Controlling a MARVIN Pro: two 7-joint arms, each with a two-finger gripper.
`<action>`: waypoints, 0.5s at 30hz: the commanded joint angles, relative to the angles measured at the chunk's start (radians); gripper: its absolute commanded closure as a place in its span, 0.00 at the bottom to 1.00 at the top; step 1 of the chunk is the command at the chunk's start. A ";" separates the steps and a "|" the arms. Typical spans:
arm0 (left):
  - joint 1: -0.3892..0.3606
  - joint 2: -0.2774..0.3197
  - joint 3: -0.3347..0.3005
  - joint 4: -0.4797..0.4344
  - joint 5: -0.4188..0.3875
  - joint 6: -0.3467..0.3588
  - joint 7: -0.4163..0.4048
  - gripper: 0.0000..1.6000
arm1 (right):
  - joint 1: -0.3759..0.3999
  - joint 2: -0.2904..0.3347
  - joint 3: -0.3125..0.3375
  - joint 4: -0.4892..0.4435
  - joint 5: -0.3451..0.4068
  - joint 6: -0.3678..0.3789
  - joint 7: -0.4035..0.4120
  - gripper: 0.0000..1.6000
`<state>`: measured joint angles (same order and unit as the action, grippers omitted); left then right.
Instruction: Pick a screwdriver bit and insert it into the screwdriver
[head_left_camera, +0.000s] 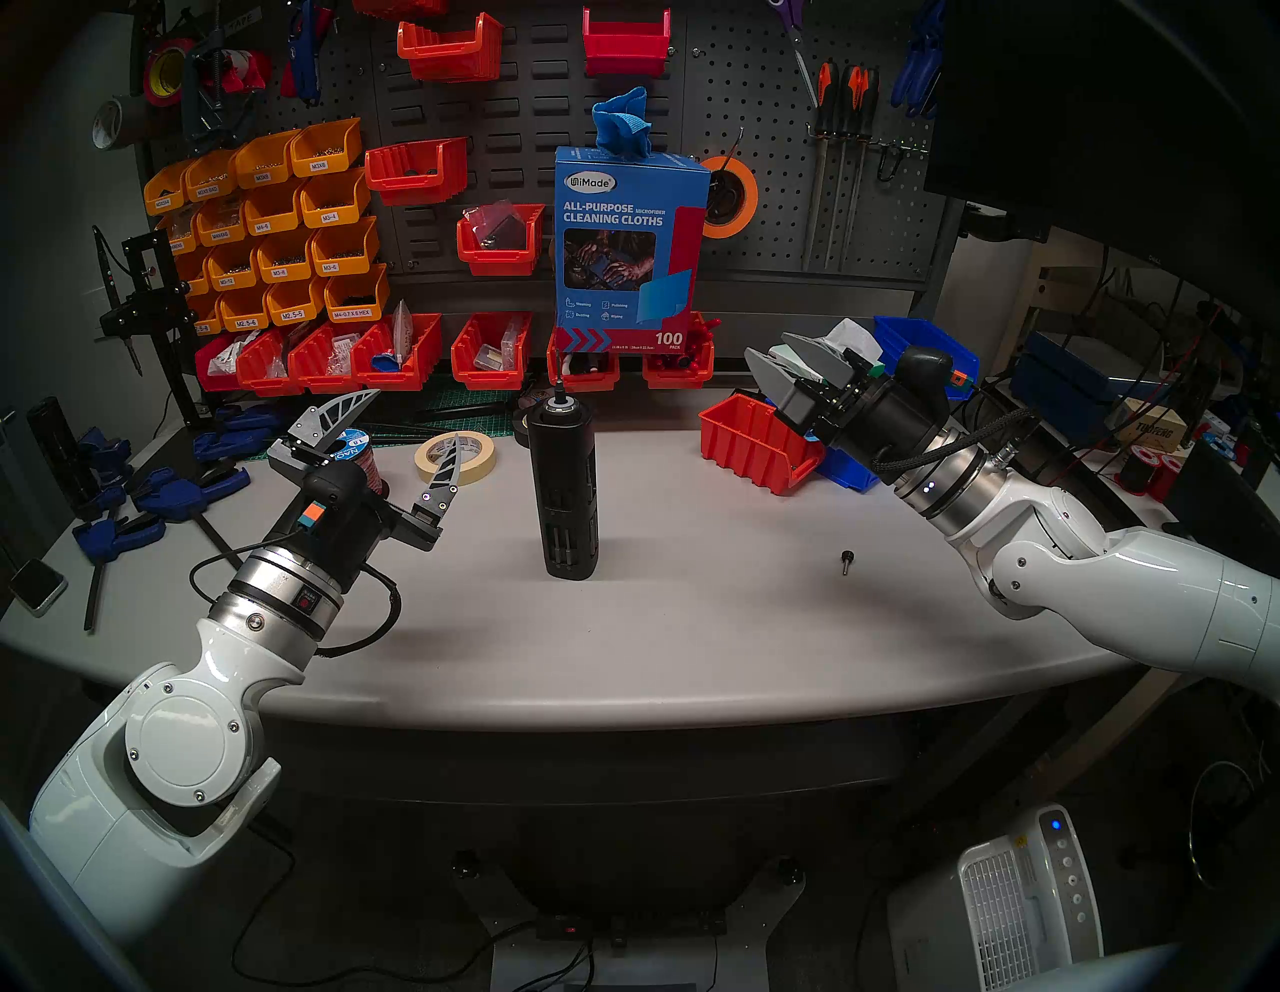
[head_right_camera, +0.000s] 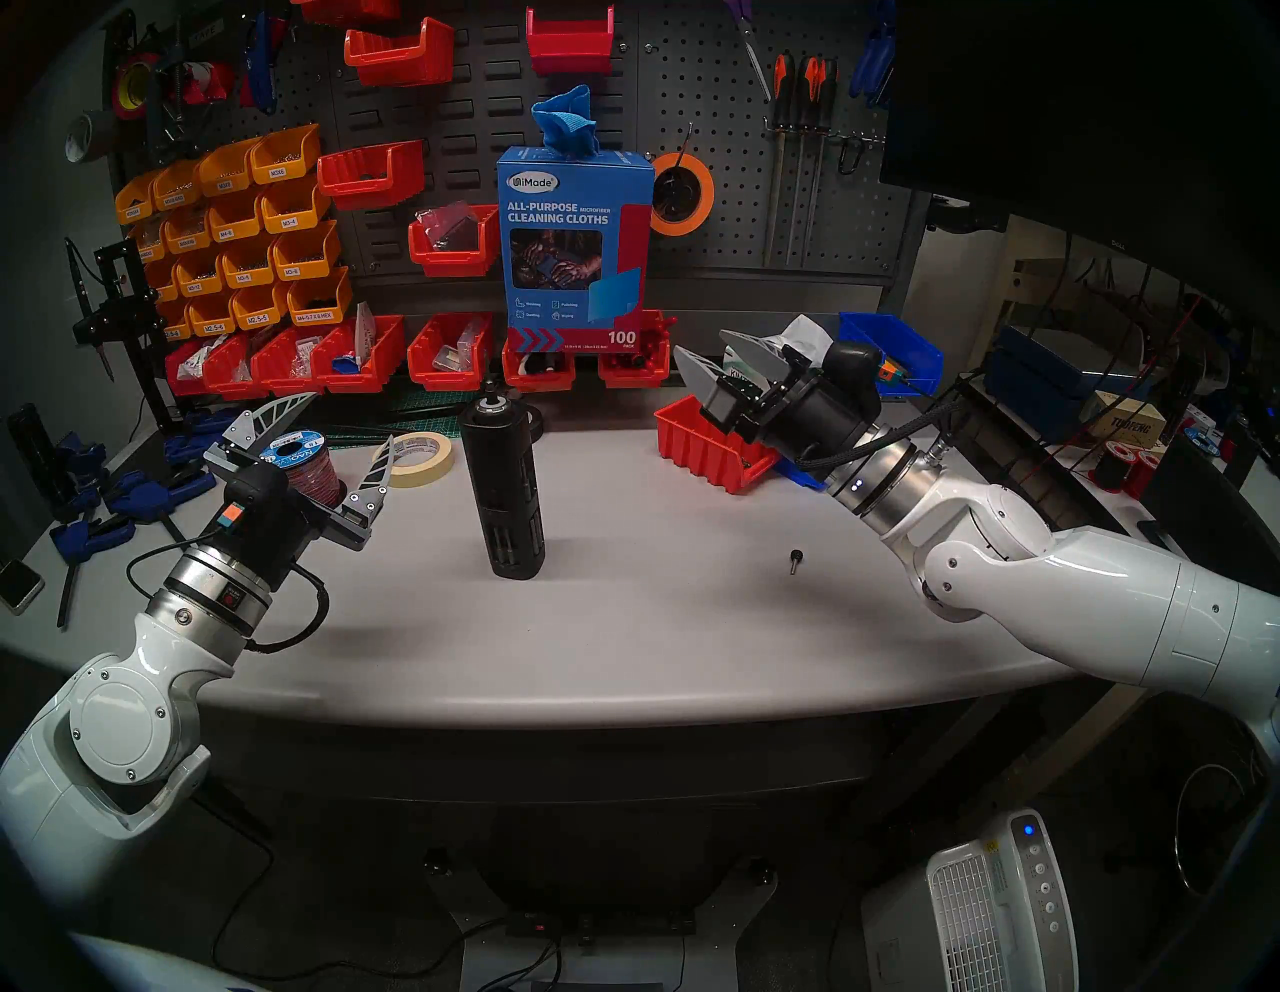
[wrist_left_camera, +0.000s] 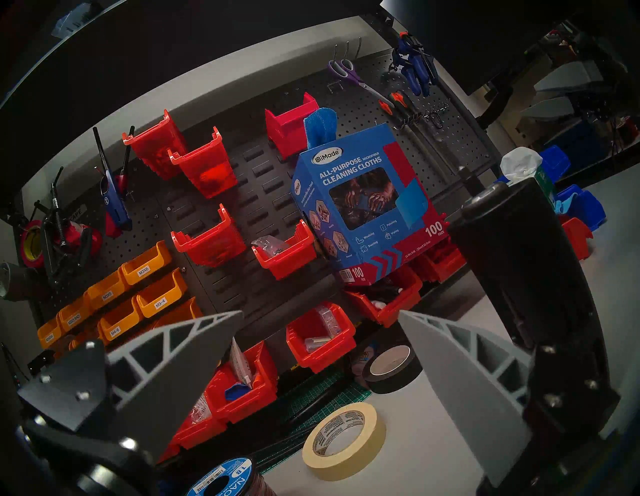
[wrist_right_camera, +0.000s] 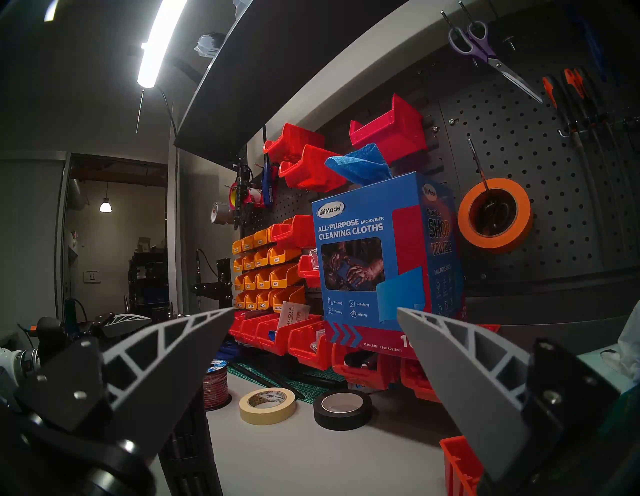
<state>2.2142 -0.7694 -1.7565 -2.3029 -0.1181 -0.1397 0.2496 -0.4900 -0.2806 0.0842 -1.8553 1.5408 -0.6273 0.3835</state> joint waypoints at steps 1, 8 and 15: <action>-0.018 0.003 -0.011 -0.021 -0.001 -0.006 0.003 0.00 | 0.028 0.004 0.025 -0.005 -0.004 -0.003 -0.005 0.00; -0.018 0.002 -0.011 -0.021 0.000 -0.006 0.002 0.00 | 0.028 0.004 0.025 -0.005 -0.004 -0.003 -0.004 0.00; -0.019 0.001 -0.011 -0.021 0.000 -0.006 0.002 0.00 | 0.029 0.004 0.025 -0.005 -0.004 -0.003 -0.005 0.00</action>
<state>2.2126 -0.7709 -1.7560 -2.3029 -0.1162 -0.1389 0.2494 -0.4899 -0.2779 0.0837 -1.8553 1.5410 -0.6270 0.3810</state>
